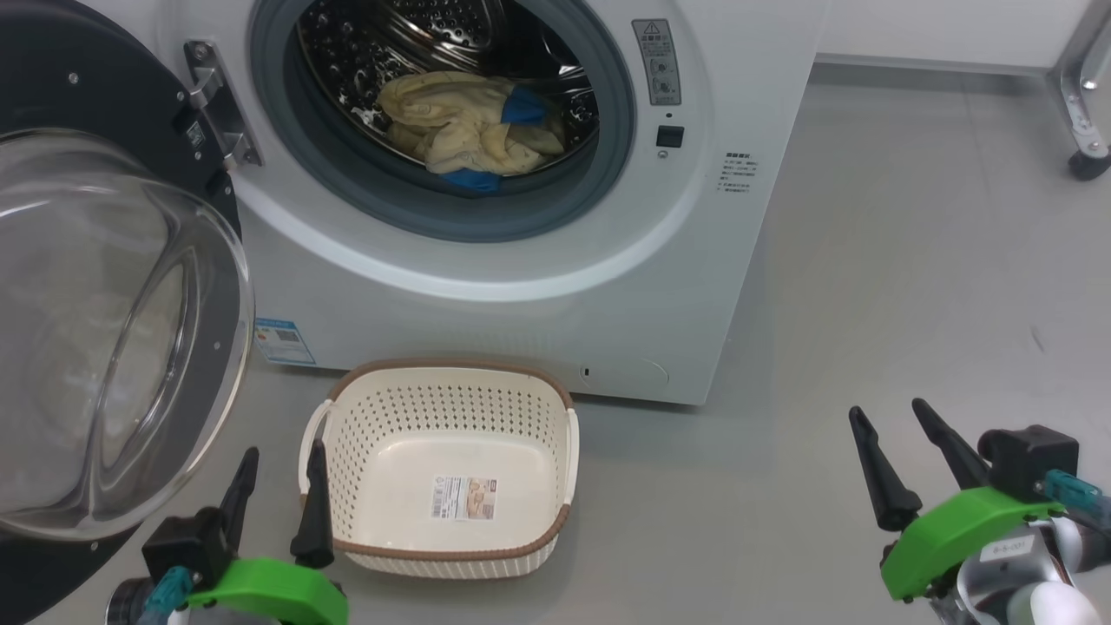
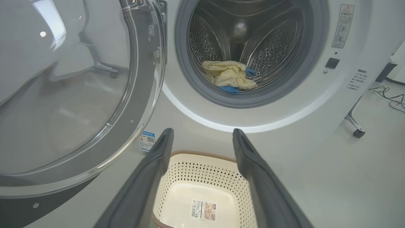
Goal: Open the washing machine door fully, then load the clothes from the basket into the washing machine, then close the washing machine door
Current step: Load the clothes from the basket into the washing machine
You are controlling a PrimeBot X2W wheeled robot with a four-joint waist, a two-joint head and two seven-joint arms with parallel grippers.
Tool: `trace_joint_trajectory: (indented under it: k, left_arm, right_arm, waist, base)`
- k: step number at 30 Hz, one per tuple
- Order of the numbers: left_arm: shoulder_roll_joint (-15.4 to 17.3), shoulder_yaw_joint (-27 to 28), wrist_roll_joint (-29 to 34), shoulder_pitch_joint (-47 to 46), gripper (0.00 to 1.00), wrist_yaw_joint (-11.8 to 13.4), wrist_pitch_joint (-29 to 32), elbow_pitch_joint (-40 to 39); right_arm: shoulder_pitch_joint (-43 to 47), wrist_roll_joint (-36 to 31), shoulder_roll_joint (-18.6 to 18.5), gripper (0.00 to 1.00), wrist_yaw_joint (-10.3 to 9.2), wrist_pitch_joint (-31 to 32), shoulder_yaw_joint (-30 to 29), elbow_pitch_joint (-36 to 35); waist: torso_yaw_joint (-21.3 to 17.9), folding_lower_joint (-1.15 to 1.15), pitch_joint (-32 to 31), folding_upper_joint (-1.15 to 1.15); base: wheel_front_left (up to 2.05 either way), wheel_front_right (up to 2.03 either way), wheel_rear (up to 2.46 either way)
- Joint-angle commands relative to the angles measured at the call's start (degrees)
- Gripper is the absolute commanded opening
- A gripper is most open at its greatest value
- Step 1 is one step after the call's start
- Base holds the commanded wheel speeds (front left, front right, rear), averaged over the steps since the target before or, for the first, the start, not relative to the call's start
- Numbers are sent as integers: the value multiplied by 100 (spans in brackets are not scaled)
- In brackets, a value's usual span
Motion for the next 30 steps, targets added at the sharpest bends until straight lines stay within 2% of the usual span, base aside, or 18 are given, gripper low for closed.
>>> trace_joint_trajectory:
  k: [1,22,30]
  left_arm:
    - [175,268,11,-62,100,50,-34,-281]
    - [366,212,57,219,100,223,83,-767]
    - [413,92,83,12,100,162,208,-812]
  right_arm:
    - [-77,-43,-74,100,-1,38,106,-240]
    - [-20,-9,-74,100,-1,84,137,-384]
    - [-117,8,-74,100,-1,78,218,-431]
  waist:
    - [17,1,-97,0]
    - [21,1,-63,0]
    - [-68,1,156,0]
  base:
    - [0,0,0]
    - [0,0,0]
    - [0,0,0]
